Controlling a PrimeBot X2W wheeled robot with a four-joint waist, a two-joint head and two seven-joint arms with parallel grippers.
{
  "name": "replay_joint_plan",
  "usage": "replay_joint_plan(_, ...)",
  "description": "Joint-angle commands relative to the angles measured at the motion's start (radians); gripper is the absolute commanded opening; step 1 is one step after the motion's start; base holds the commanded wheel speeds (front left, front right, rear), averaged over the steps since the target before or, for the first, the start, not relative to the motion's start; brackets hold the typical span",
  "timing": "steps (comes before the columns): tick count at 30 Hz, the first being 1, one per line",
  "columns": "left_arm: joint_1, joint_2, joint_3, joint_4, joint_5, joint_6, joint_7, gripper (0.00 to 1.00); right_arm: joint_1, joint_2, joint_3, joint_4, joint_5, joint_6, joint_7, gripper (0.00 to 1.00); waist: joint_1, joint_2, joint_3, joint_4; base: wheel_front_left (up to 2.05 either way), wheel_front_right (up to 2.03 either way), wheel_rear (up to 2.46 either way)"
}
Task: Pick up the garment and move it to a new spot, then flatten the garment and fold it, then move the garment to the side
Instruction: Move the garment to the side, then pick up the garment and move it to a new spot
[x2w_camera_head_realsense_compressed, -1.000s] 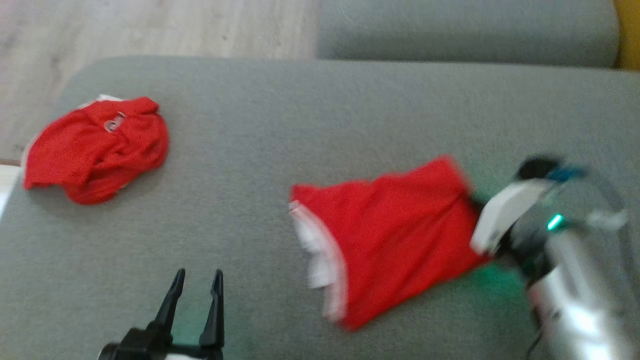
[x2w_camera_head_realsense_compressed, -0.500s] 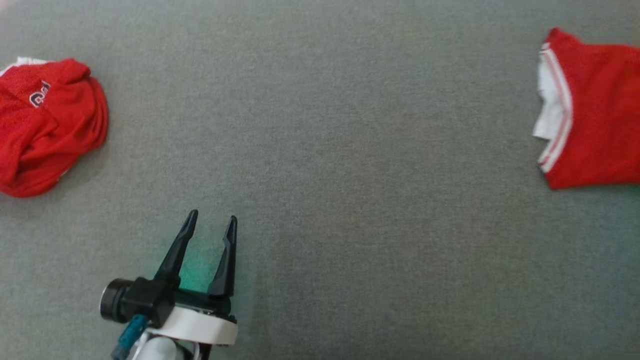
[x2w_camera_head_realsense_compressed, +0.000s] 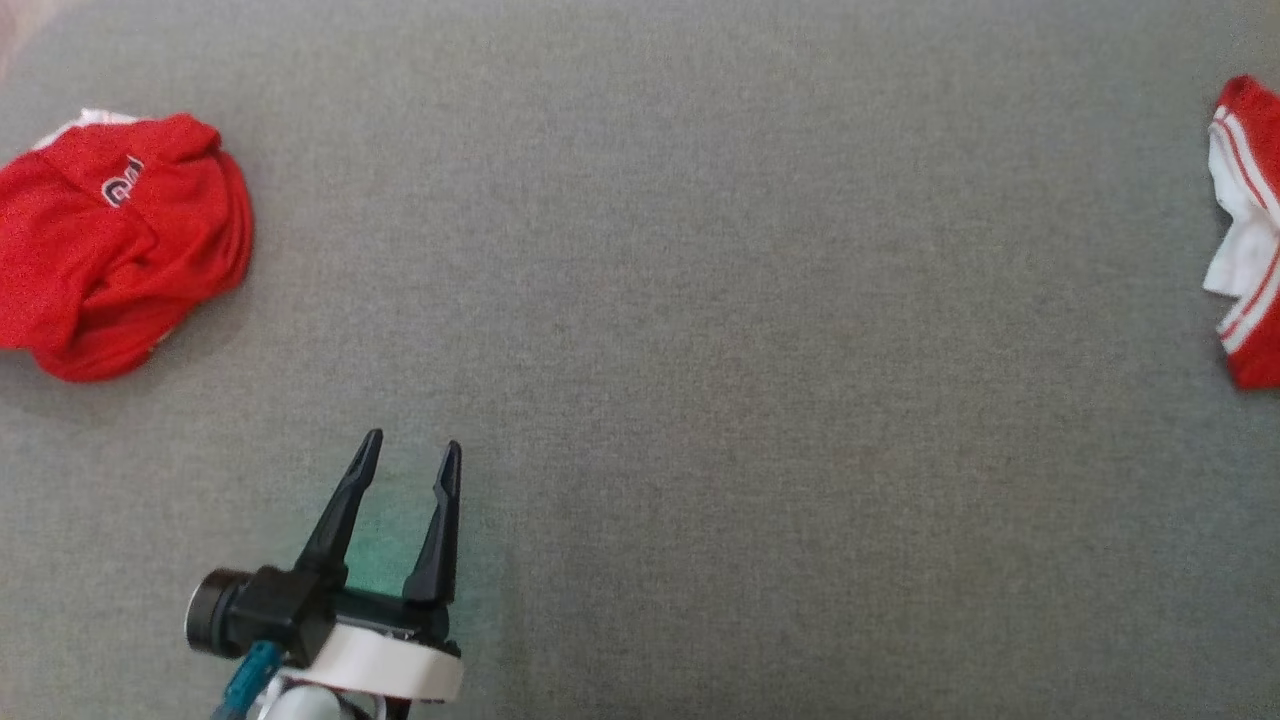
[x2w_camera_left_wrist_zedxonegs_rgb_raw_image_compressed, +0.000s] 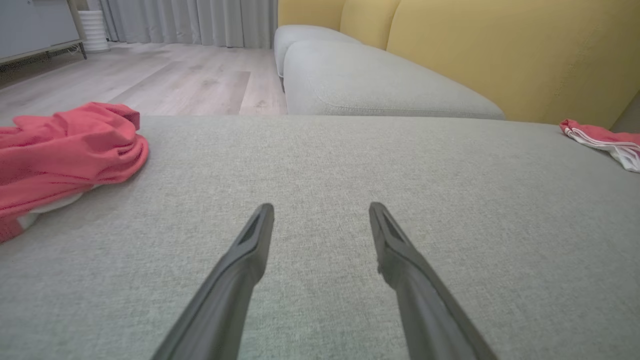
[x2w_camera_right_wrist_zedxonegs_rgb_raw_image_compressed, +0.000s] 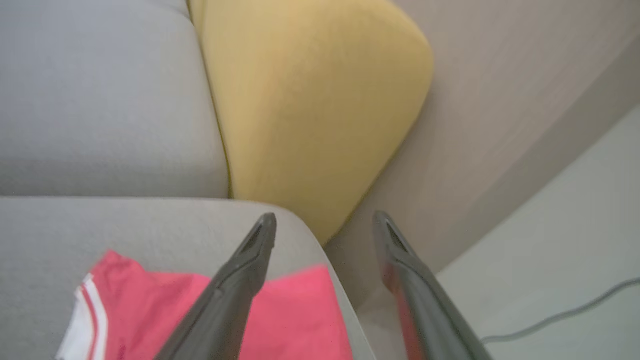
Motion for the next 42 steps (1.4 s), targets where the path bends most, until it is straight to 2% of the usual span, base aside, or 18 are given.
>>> replay_joint_plan(1,0.006,0.002,0.04,-0.025,-0.008,0.002,-0.01,1.0,0.016,0.01,0.031,-0.059,0.018,0.007,-0.062,1.0,0.0,0.0,-0.034,-0.002,0.0,0.0,0.0)
replay_joint_plan(6,0.037,-0.019,0.061,-0.016,-0.015,0.002,-0.01,1.0,0.127,0.097,0.115,-0.159,0.087,0.007,-0.204,1.0,0.0,0.0,-0.122,-0.009,0.0,0.0,0.0)
replay_joint_plan(13,0.103,-0.043,0.093,-0.002,-0.01,0.015,-0.01,1.0,0.412,0.213,0.279,-0.326,0.209,0.007,-0.299,1.0,0.0,0.0,-0.252,-0.019,0.0,0.0,0.0)
replay_joint_plan(17,0.13,-0.048,0.113,0.013,0.0,0.02,-0.01,1.0,0.58,0.289,0.334,-0.354,0.238,0.007,-0.353,1.0,0.0,0.0,-0.302,-0.009,0.0,0.0,0.0)
replay_joint_plan(21,0.134,-0.051,0.128,0.024,0.005,0.019,-0.01,1.0,0.695,0.338,0.362,-0.338,0.235,0.007,-0.431,1.0,0.0,0.0,-0.317,0.002,0.0,0.0,0.0)
replay_joint_plan(29,0.13,-0.052,0.139,0.04,0.017,0.011,-0.01,1.0,0.801,0.361,0.411,-0.258,0.278,0.007,-0.506,1.0,0.0,0.0,-0.326,0.011,0.0,0.0,0.0)
replay_joint_plan(36,0.126,-0.053,0.145,0.044,0.021,0.006,-0.01,1.0,0.797,0.362,0.431,-0.194,0.317,0.007,-0.522,1.0,0.0,0.0,-0.321,0.005,0.0,0.0,0.0)
replay_joint_plan(42,0.123,-0.054,0.143,0.044,0.023,0.004,-0.01,1.0,0.79,0.362,0.432,-0.201,0.326,0.007,-0.523,1.0,0.0,0.0,-0.323,0.012,0.0,0.0,0.0)
